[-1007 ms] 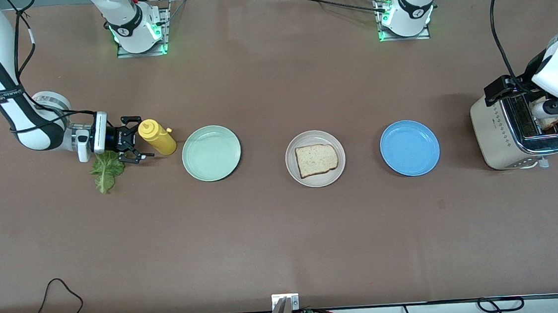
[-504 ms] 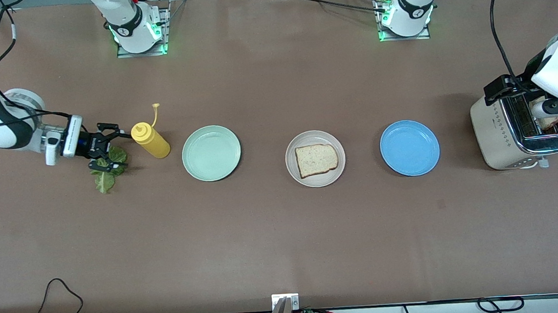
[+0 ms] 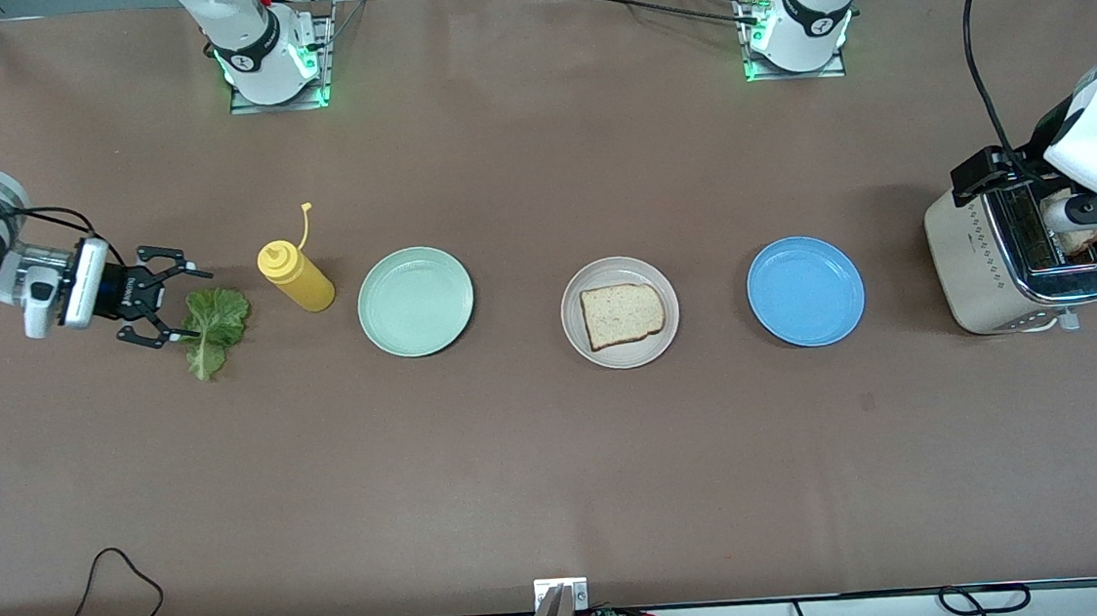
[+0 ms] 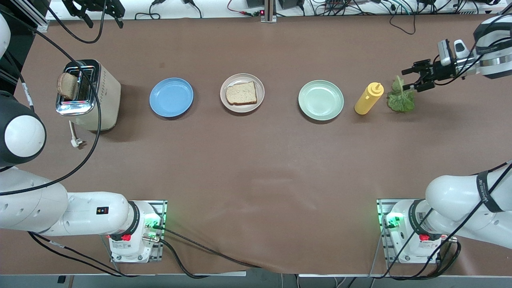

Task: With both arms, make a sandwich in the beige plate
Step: 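Open the right gripper and move it over the lettuce leaf, then lower the right gripper and grasp the green lettuce leaf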

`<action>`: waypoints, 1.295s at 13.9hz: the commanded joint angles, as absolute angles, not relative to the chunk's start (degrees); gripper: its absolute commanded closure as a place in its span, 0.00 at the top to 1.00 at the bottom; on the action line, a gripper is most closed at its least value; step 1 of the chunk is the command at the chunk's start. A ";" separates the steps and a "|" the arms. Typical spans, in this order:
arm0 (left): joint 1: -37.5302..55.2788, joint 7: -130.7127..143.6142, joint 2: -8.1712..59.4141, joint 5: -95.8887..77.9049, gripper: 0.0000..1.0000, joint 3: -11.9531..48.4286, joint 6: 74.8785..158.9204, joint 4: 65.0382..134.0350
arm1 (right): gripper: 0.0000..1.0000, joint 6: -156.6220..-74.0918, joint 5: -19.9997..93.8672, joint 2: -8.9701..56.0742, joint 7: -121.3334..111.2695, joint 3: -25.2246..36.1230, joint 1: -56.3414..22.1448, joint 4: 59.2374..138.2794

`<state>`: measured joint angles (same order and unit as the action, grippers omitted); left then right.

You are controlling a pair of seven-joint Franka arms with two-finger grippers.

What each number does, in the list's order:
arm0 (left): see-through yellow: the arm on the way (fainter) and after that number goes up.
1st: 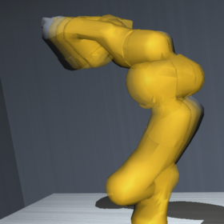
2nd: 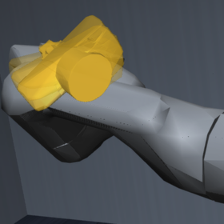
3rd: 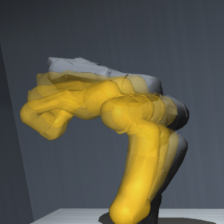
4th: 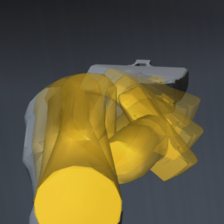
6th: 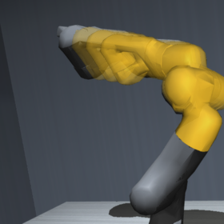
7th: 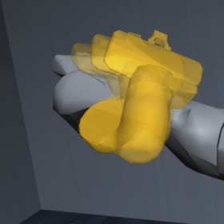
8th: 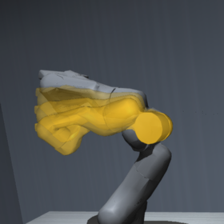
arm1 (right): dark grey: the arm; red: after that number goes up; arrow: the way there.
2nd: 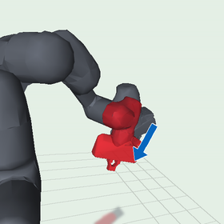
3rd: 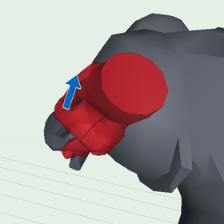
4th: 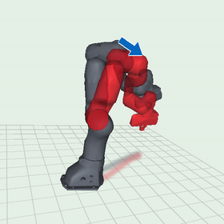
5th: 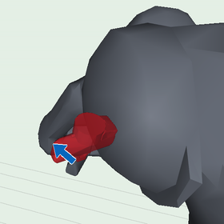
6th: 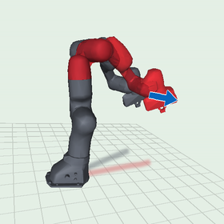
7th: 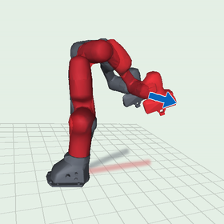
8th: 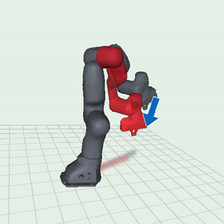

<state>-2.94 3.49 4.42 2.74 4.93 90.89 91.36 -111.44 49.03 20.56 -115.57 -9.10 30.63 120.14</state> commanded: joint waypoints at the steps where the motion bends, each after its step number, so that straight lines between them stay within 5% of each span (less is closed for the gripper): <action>1: -3.08 3.69 4.04 4.22 1.00 5.27 89.21 90.70 | 1.00 -115.64 44.22 17.67 -98.33 -8.88 30.76 120.59; 7: -3.08 3.69 4.04 4.22 1.00 5.36 88.86 90.70 | 1.00 -130.76 28.26 15.82 -56.32 -9.49 25.41 120.41; 18: -3.16 3.69 4.04 4.13 1.00 5.27 88.86 90.79 | 1.00 -142.90 -14.30 22.49 7.71 -12.22 19.25 120.32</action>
